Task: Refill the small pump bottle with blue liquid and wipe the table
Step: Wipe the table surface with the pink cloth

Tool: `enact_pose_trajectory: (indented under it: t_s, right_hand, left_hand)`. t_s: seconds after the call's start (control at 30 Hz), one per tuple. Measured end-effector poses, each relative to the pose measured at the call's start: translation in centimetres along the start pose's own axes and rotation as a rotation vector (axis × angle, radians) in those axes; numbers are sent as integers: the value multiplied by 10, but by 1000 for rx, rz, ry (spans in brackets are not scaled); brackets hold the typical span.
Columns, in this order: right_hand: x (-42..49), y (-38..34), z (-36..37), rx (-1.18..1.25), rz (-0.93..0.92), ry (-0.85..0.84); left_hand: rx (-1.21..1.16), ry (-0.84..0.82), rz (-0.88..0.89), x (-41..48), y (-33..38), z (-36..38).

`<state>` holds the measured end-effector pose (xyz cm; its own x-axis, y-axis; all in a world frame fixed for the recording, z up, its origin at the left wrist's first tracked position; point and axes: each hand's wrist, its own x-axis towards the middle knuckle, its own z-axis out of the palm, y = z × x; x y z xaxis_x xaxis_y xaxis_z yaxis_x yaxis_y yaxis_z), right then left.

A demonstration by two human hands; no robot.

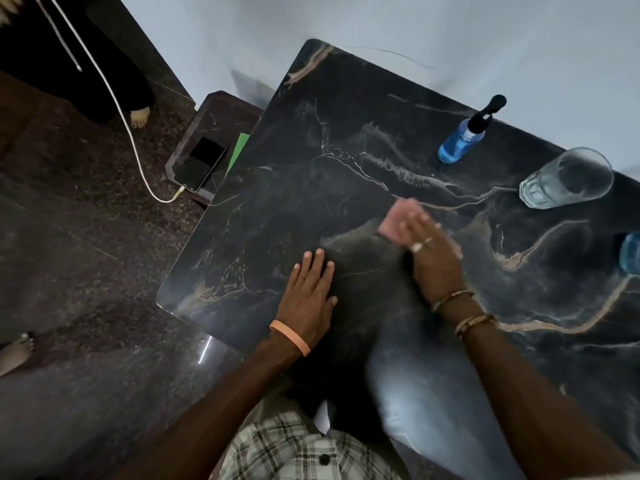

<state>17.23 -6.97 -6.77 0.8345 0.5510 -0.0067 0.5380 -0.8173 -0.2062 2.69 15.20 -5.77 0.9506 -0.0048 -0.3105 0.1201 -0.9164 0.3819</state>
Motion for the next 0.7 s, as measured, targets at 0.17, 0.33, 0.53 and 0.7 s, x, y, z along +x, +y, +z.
enact_pose_trajectory:
  t_s: [0.17,0.33,0.53,0.7]
  right_hand:
    - [-30,-52,6,106,334,39]
    - [-25,-24,-1,88,-73,-119]
    - [-35,-99,21,193,256,58]
    - [-24,-123,37,92,-392,-82]
  left_hand:
    - [21,-18,-3,4,-4,-2]
    - [14,-32,12,7,-9,-5]
    - [-201,67,11,8,-11,-15]
    - [-529,233,-57,11,-23,-28]
